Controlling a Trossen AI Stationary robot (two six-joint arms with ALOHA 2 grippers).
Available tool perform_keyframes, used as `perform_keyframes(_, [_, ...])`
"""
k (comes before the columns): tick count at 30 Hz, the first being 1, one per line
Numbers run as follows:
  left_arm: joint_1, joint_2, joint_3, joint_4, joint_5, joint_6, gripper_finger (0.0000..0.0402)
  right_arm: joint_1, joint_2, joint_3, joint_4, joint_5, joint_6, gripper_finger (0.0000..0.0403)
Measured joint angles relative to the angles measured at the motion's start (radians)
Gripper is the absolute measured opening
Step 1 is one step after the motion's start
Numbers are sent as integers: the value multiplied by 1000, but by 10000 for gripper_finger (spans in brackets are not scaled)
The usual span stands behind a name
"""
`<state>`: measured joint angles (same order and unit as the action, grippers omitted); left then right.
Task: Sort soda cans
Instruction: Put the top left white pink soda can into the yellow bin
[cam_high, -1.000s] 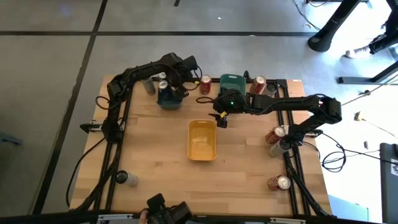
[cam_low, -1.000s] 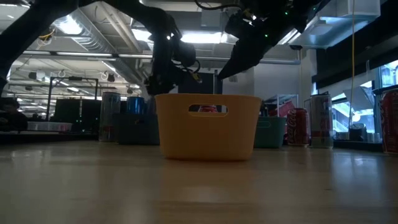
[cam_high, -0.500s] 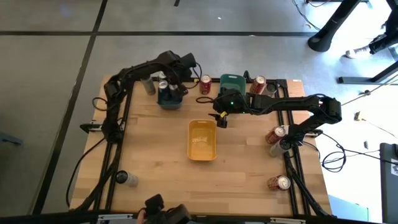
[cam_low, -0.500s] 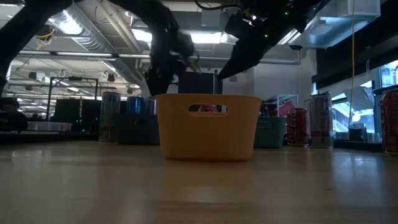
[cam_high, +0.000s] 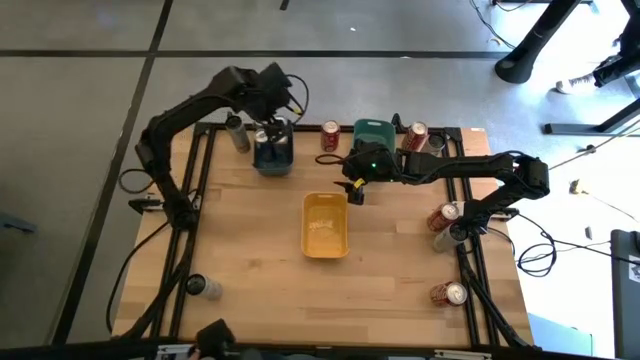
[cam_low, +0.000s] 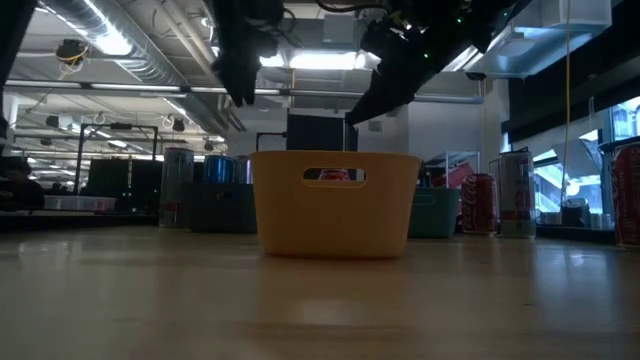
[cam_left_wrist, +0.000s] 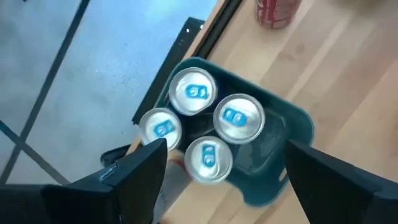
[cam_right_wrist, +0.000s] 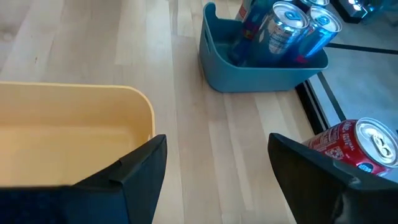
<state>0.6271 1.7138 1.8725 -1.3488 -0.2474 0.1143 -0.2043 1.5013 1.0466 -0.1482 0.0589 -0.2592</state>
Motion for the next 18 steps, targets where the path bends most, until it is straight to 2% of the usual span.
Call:
perform_keyframes(10, [68,-120,-149,24,-2,28,310,0,1,0,20,0,27,280])
perform_keyframes(18, [106,-130,-233,45,-16,-2,310,1,1,0,20,0,51,280])
